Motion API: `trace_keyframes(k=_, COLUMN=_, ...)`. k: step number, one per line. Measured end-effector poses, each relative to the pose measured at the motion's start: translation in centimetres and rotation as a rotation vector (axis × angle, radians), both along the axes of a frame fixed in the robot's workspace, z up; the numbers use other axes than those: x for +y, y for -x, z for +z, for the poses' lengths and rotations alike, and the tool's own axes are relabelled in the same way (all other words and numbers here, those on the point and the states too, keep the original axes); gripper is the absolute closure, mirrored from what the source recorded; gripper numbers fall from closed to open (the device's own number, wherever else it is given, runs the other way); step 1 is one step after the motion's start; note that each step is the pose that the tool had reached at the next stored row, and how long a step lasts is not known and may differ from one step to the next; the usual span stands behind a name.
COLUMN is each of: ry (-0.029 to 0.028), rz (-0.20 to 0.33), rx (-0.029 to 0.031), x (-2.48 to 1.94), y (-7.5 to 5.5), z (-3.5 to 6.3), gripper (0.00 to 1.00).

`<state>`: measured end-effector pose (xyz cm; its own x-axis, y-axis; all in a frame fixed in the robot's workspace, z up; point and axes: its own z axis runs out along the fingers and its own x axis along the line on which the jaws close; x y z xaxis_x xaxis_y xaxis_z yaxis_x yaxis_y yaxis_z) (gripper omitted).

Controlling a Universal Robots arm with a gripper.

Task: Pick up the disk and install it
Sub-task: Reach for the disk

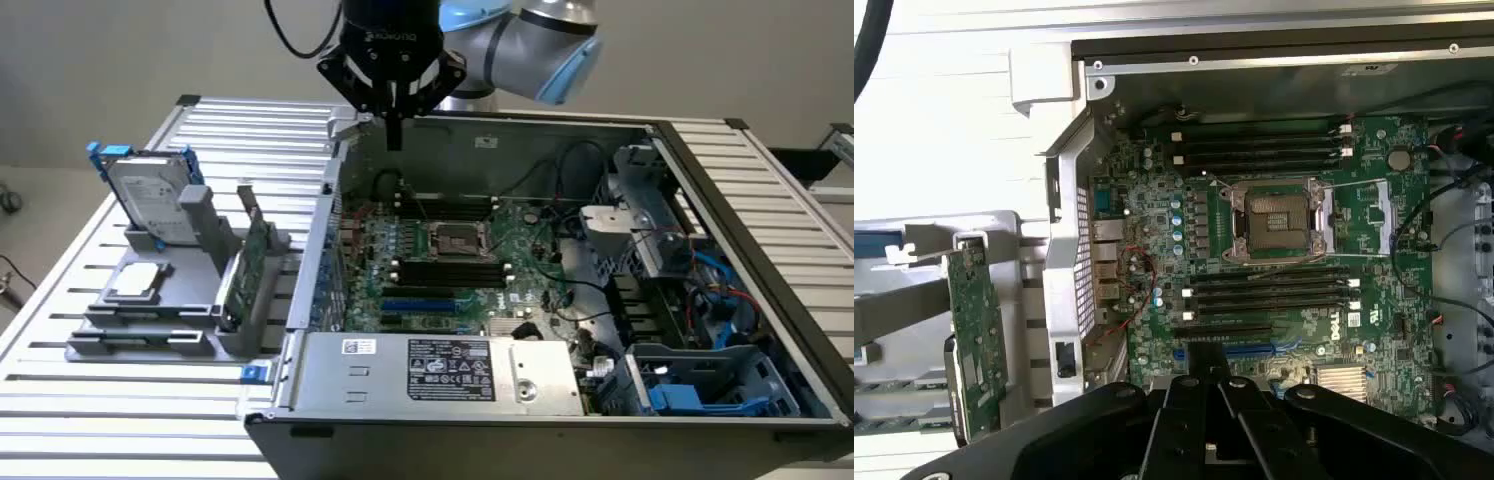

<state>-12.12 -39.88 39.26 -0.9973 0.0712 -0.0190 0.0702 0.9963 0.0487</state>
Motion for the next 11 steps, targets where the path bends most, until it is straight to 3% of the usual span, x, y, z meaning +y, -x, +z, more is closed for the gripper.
trace_keyframes(k=9, ry=0.0, rz=0.0, rx=0.0001, x=0.01, y=0.14, z=0.0, gripper=0.89)
trace_keyframes(k=11, ry=0.0, rz=0.0, rx=0.0001, x=0.21, y=0.52, z=0.0, gripper=0.89)
